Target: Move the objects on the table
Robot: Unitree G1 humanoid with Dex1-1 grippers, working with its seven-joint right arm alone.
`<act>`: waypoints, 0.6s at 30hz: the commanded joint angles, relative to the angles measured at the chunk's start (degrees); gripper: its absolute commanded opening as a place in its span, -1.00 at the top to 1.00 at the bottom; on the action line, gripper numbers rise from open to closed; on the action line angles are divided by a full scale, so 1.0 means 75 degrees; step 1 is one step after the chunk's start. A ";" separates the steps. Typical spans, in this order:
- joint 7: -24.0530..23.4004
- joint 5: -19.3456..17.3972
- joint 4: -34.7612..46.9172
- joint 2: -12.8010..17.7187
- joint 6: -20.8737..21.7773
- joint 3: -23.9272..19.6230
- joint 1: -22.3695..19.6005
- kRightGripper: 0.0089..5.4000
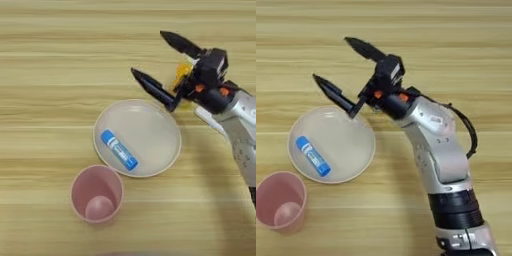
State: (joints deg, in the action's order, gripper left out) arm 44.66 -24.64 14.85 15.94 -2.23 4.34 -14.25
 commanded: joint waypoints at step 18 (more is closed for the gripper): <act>-0.0008 0.1682 0.0160 0.0419 -0.0681 0.1391 0.0527 -0.98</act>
State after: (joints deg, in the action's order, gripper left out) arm 45.52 -13.25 14.88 18.31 -8.31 14.73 -8.32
